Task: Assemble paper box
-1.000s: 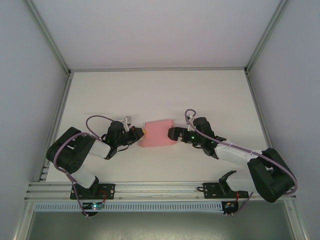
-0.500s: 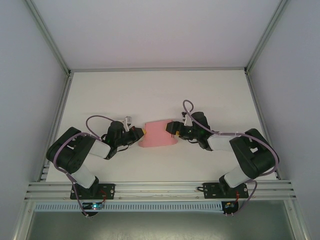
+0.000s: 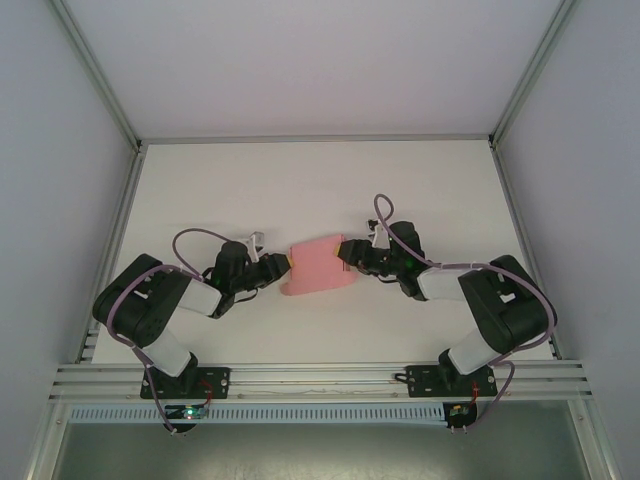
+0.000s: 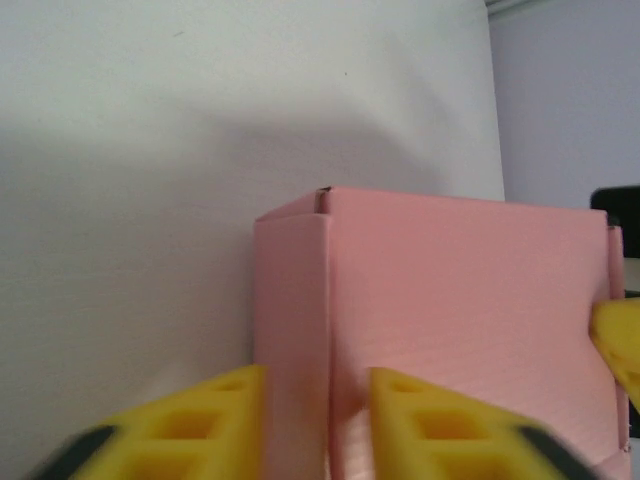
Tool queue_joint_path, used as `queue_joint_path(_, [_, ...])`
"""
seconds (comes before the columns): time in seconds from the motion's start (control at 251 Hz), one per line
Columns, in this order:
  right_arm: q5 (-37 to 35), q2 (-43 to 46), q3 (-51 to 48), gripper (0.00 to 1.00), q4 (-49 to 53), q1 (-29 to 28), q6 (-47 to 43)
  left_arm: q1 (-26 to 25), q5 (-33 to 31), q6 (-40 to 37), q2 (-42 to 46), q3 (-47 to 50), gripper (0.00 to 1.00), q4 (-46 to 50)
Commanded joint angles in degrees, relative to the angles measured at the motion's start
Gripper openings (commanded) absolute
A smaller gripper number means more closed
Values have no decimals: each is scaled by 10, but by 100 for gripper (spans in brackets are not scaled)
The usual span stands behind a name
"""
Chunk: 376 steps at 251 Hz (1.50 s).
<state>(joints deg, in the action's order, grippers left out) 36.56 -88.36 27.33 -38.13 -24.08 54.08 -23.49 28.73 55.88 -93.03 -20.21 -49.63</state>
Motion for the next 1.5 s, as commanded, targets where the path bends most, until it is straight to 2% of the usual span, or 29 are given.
queue_joint_path(0.0, [7,30,-9,40,-12,9,-8,6,3,-29,30,-20,46,31])
queue_joint_path(0.08, [-1,46,-10,40,6,13,-13,6,-5,-49,63,-32,70,77])
queue_joint_path(0.1, [-2,50,-11,40,10,14,-14,6,-9,-56,74,-36,79,94])
queue_joint_path(0.128, [-4,54,-11,40,13,15,-14,6,-15,-68,90,-41,98,117])
queue_joint_path(0.144, [-5,58,-13,41,15,16,-14,6,-19,-74,99,-45,100,131])
queue_joint_path(0.291, [-19,87,-7,40,51,24,-7,-1,-64,-152,208,-73,100,267])
queue_joint_path(0.395, [-32,103,8,38,98,28,6,-27,-69,-281,269,-128,100,388])
queue_joint_path(0.487, [-36,112,18,38,112,29,27,-83,-145,-400,289,-187,100,504])
queue_joint_path(0.579, [-32,117,28,37,123,33,51,-153,-229,-509,287,-216,100,545])
queue_joint_path(0.694, [-18,119,46,37,142,37,68,-217,-259,-643,287,-214,100,546])
queue_joint_path(0.782, [-19,120,57,37,159,36,75,-254,-287,-701,283,-214,100,560])
queue_joint_path(0.902, [-23,120,61,37,165,37,98,-329,-442,-758,257,-228,100,564])
queue_joint_path(1.062, [-11,120,67,38,171,38,130,-395,-595,-828,173,-237,100,523])
queue_joint_path(1.109, [-13,121,70,38,183,38,139,-404,-631,-844,148,-238,100,503])
queue_joint_path(1.149, [-8,123,73,33,192,39,144,-405,-652,-854,132,-241,100,493])
queue_joint_path(1.229, [3,127,76,32,206,39,150,-405,-678,-871,115,-242,100,470])
queue_joint_path(1.497, [53,140,70,35,233,42,203,-404,-691,-899,117,-222,100,415])
